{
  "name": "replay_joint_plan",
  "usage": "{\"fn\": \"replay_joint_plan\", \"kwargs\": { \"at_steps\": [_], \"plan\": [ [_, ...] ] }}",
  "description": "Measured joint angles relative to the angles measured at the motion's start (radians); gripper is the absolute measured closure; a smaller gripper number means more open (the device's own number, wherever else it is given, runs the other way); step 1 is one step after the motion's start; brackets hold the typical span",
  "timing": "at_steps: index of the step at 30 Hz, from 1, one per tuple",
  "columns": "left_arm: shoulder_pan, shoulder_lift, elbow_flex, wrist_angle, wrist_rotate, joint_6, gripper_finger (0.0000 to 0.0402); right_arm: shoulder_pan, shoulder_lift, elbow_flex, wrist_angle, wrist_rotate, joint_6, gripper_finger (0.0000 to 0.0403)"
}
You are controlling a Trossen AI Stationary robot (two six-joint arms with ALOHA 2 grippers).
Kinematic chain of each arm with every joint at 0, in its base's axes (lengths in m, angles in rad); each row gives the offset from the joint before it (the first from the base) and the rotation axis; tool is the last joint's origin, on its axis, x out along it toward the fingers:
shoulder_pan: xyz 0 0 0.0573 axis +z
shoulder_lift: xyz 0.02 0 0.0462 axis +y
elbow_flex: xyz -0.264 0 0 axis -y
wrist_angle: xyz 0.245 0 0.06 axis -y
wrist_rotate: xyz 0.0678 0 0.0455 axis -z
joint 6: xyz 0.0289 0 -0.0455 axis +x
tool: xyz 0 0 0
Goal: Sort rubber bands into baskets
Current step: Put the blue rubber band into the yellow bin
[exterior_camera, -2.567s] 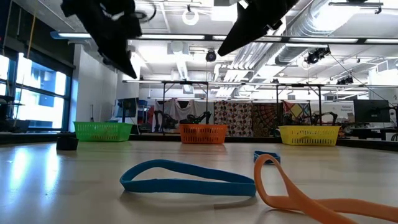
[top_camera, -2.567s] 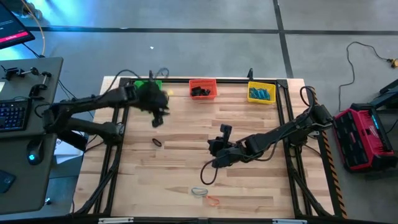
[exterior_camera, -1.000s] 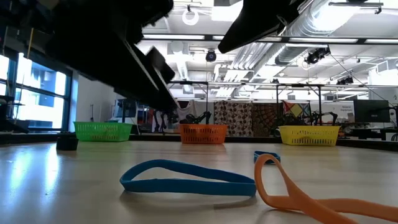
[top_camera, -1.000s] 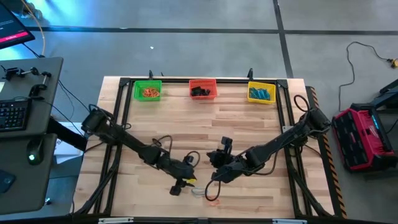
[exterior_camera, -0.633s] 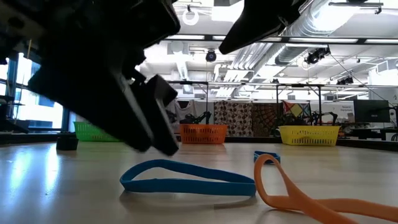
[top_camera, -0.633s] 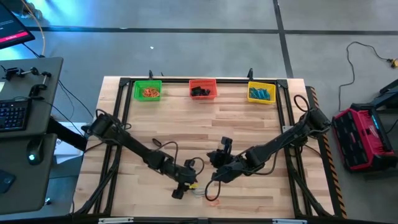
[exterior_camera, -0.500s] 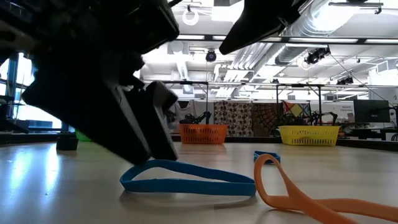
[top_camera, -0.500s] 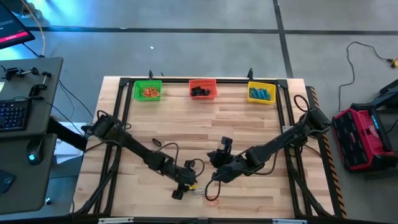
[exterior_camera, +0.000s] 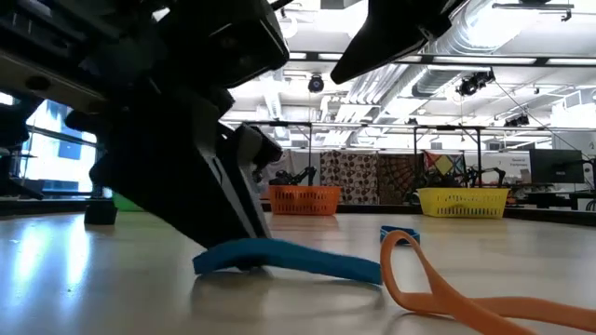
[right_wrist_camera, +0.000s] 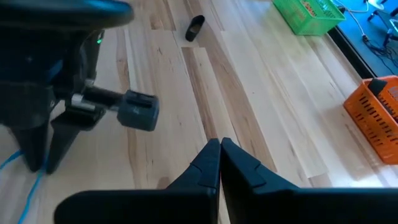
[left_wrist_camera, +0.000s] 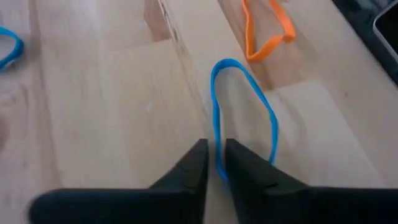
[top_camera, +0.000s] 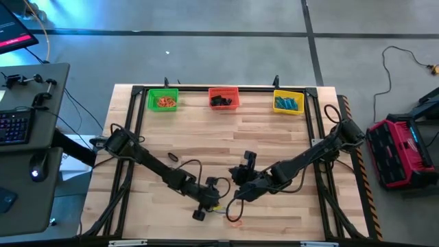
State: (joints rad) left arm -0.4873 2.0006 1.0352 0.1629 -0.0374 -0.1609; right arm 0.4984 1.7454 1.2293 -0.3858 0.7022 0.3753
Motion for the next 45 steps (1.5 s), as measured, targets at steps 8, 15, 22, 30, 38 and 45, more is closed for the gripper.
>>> {"fn": "replay_joint_plan", "kwargs": {
  "at_steps": [8, 15, 22, 30, 38, 45],
  "plan": [
    [0.081, -0.114, 0.014, -0.129, -0.035, 0.019, 0.0399, 0.009, 0.000, 0.000, -0.026, -0.003, -0.043, 0.0403],
    [0.173, -0.261, -0.041, -0.153, -0.080, 0.040, 0.0401, 0.003, 0.000, 0.000, -0.123, -0.003, -0.037, 0.0402],
    [0.293, -0.394, -0.173, -0.044, -0.064, 0.040, 0.0401, -0.076, 0.000, -0.019, -0.109, -0.073, -0.108, 0.0403],
    [0.396, -0.465, -0.281, 0.039, -0.025, 0.042, 0.0401, -0.181, -0.002, -0.088, -0.023, -0.115, -0.211, 0.0403],
    [0.524, -0.478, -0.366, 0.195, 0.131, -0.017, 0.0401, -0.200, -0.004, -0.115, 0.101, -0.030, -0.386, 0.0402],
    [0.599, -0.478, -0.370, 0.290, 0.251, -0.101, 0.0401, -0.218, -0.004, -0.116, 0.177, 0.046, -0.515, 0.0348]
  ]
}}
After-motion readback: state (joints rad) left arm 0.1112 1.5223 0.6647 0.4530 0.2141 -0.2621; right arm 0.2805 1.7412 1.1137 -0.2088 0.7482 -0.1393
